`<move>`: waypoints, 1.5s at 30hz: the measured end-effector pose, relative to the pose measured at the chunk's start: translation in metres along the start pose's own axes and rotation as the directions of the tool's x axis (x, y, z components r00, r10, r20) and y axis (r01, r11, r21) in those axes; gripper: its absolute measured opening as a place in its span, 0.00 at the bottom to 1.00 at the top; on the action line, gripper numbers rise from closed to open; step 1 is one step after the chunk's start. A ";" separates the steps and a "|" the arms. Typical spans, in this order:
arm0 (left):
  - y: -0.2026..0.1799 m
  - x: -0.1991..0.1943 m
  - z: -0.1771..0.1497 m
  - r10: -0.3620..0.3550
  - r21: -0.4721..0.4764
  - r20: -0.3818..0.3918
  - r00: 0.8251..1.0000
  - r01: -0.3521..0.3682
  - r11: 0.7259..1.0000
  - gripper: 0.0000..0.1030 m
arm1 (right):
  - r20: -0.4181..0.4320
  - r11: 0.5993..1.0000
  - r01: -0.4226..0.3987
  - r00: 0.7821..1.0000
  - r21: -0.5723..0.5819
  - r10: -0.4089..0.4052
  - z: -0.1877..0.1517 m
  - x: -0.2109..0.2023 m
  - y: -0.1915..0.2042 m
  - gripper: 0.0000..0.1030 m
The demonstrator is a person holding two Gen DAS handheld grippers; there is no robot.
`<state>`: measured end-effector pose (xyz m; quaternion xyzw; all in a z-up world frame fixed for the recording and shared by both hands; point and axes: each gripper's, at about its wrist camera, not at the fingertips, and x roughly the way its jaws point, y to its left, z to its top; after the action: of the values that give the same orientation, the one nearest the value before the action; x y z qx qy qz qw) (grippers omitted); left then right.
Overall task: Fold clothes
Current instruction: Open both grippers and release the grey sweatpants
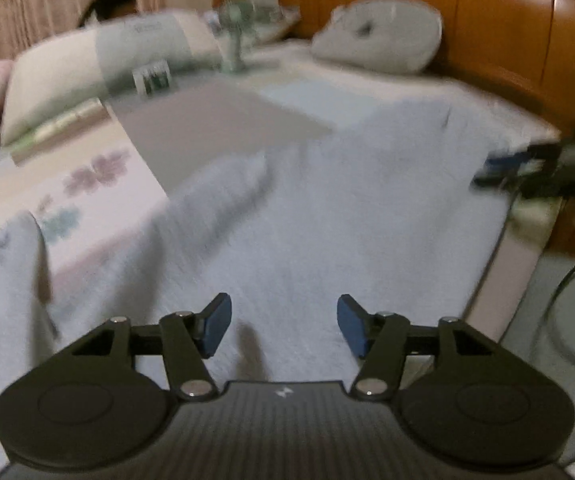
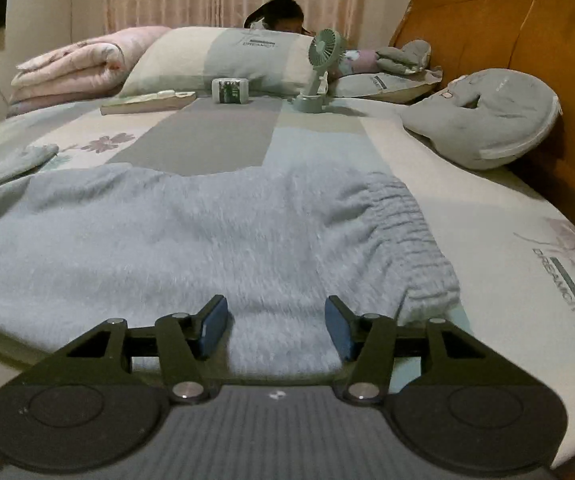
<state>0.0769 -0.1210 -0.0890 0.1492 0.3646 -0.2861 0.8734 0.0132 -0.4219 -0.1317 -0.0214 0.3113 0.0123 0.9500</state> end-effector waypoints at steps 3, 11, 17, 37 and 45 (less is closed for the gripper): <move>0.011 0.005 -0.012 -0.015 -0.037 -0.018 1.000 0.015 0.999 0.64 | -0.017 1.000 0.007 1.000 0.020 -0.006 -0.005 -0.008 0.000 0.58; 0.017 -0.016 0.010 0.018 0.041 -0.007 1.000 -0.018 0.999 0.63 | 0.055 0.998 0.025 0.998 0.059 -0.028 0.022 -0.028 0.002 0.68; 0.016 0.005 0.036 -0.005 -0.017 0.043 0.999 0.006 1.000 0.63 | -0.007 0.995 0.045 0.999 0.089 -0.045 0.033 0.014 0.000 0.69; 0.120 -0.032 0.041 -0.020 -0.251 0.014 1.000 0.023 0.968 0.61 | 0.010 0.997 -0.038 0.999 -0.067 0.039 0.060 -0.010 0.066 0.76; 0.171 0.017 0.047 -0.223 -0.385 -0.084 0.971 0.175 0.906 0.62 | -0.045 0.956 -0.292 0.956 -0.041 0.290 0.092 0.020 0.107 0.81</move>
<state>0.2164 -0.0143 -0.0597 -0.0408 0.4803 -0.2887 0.8272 0.0798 -0.3103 -0.0735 0.0019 0.3288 0.1590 0.9309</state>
